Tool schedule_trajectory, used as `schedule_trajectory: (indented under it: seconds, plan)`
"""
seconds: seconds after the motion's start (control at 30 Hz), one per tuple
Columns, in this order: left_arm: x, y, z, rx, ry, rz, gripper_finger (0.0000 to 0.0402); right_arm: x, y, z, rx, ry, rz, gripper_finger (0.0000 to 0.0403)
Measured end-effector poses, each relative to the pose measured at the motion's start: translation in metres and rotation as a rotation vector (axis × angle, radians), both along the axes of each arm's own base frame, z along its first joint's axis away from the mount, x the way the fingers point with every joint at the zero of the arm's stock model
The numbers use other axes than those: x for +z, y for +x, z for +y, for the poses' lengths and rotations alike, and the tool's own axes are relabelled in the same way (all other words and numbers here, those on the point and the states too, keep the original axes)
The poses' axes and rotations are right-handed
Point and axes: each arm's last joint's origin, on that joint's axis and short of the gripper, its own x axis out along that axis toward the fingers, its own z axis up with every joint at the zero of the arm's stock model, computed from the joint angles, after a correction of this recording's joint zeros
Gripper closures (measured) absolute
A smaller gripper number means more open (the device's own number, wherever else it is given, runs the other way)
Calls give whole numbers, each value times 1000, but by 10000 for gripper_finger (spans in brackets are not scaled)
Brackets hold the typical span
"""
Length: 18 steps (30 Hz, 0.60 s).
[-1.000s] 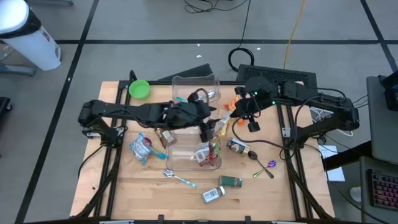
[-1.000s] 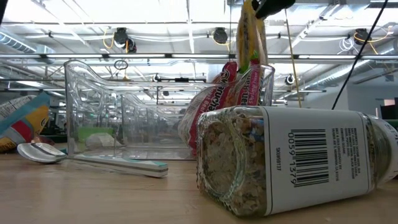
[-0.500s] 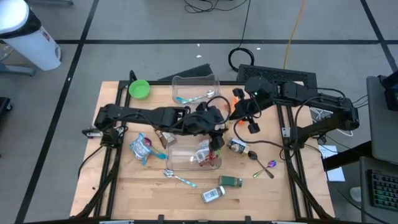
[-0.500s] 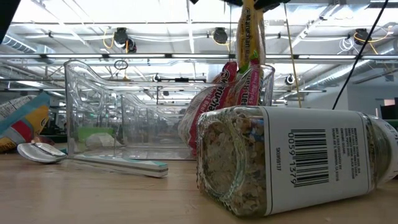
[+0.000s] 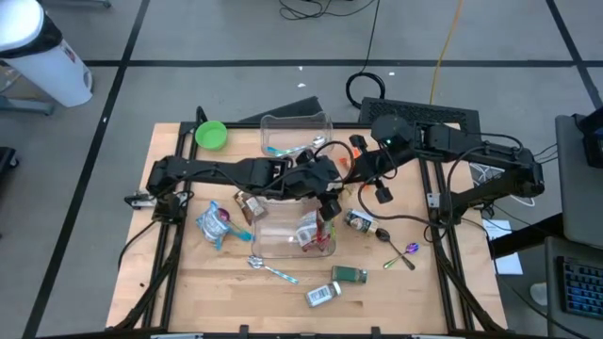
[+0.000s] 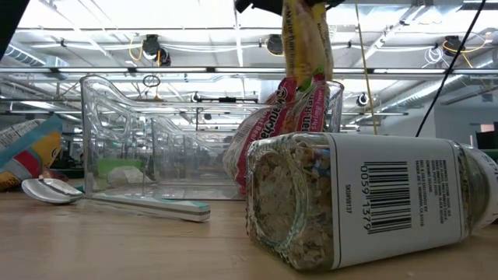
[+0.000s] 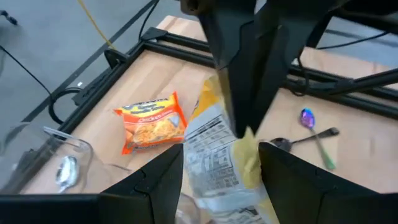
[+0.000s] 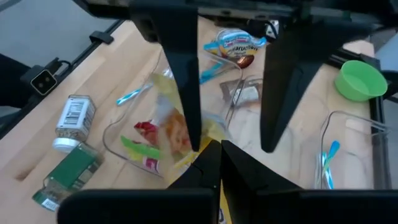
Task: Pick & Place Food Item
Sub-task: Put the yellow noodle pack into the bottom transparent bin
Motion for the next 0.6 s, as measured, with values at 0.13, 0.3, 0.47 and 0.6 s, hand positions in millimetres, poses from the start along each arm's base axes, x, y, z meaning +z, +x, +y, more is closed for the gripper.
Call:
schedule_trajectory:
  seconds: [0.13, 0.3, 0.47, 0.6]
  plan:
    - [-4, 1, 6, 12, 6, 28, 186, 1, 0, 0, -1, -2, -8, 403]
    - [-7, 2, 12, 31, 2, 37, 194, 0, 0, 0, -2, -2, -8, 403]
    - [-6, 2, 18, 52, -17, 23, 266, 0, 0, -1, -5, -5, -7, 403]
    - [-5, 3, 18, 46, -8, 19, 346, 1, 1, -1, -5, -5, -9, 403]
